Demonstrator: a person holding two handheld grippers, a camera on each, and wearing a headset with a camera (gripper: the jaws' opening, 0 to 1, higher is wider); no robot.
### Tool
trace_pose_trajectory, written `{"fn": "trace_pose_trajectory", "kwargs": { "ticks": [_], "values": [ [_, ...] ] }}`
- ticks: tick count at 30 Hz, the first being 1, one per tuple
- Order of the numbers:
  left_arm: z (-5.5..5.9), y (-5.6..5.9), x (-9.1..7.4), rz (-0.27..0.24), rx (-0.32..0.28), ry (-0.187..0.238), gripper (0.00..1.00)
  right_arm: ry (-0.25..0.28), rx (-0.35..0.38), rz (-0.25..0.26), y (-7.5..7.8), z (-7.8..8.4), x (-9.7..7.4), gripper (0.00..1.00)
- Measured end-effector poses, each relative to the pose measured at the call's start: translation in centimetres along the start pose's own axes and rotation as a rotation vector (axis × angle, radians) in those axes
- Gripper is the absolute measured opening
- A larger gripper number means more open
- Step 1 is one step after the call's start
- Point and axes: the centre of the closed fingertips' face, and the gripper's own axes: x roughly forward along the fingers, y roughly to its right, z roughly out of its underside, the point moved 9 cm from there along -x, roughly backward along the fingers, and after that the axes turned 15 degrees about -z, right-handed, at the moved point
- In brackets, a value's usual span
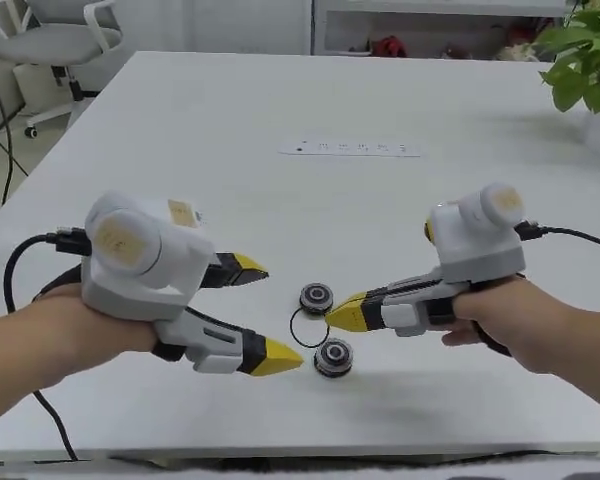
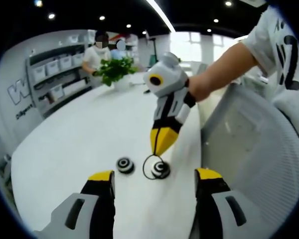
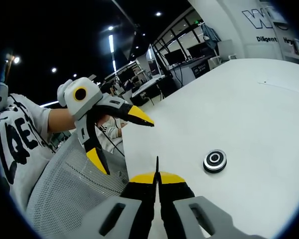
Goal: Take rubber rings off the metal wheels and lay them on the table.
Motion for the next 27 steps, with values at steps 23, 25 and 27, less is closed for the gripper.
{"fn": "trace_pose_trajectory", "kwargs": {
  "ticks": [23, 25, 27],
  "values": [
    [1.2, -1.1, -3.0, -0.062, -0.018, -0.003, 0.69, -0.026, -0.012, -0.040, 0.0, -0.3, 3.2, 0.00],
    [1.3, -1.2, -3.1, -0.065, -0.018, -0.008, 0.69, -0.029, -0.013, -0.042, 0.0, -0.4, 3.4, 0.00],
    [1.3, -1.3, -3.3, -0.070, -0.018, -0.008, 0.70, -0.034, -0.014, -0.042, 0.1, -0.4, 3.6, 0.00]
  ]
}}
